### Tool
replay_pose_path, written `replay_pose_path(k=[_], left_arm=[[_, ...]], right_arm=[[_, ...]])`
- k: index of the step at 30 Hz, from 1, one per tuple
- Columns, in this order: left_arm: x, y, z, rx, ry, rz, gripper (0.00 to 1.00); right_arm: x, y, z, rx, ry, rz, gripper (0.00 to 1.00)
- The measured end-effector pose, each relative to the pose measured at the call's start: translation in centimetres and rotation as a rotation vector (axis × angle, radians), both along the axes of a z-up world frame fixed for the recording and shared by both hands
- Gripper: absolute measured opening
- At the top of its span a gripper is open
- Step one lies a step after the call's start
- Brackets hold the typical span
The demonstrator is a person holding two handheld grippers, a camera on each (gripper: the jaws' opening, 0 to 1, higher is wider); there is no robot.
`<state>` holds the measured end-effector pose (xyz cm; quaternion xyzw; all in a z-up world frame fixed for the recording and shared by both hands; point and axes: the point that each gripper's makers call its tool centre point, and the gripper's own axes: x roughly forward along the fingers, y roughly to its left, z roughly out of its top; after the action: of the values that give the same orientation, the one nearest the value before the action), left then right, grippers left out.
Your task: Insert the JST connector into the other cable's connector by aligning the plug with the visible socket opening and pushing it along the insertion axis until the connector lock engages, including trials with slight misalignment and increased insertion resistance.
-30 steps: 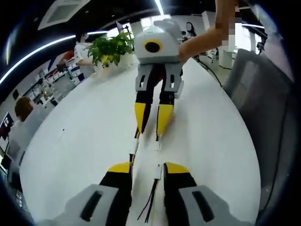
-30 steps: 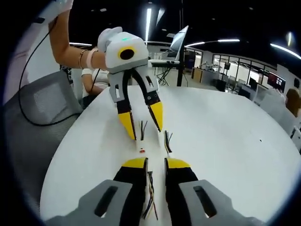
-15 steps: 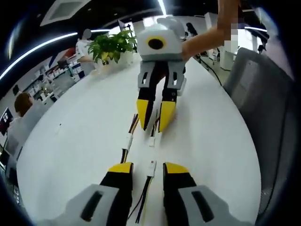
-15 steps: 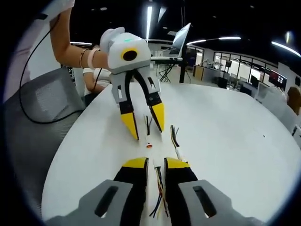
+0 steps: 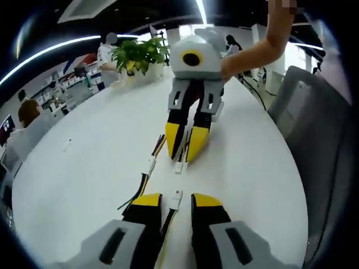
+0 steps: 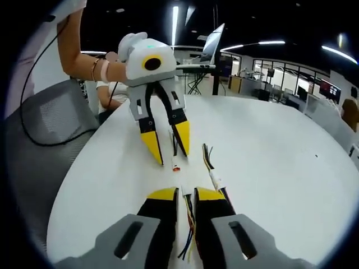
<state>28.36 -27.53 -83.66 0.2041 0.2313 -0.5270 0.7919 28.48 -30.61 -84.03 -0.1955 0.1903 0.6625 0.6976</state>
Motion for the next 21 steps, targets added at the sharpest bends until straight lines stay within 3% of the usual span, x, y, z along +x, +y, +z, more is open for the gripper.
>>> replay_pose_path(k=[11, 21], left_arm=[[0.0, 0.1, -0.5, 0.01, -0.029, -0.032, 0.03], [-0.1, 0.4, -1.2, 0.026, -0.027, -0.049, 0.01]], right_arm=[[0.0, -0.2, -0.8, -0.01, 0.012, 0.003, 0.06], [0.2, -0.2, -1.0, -0.001, 0.019, 0.003, 0.04]])
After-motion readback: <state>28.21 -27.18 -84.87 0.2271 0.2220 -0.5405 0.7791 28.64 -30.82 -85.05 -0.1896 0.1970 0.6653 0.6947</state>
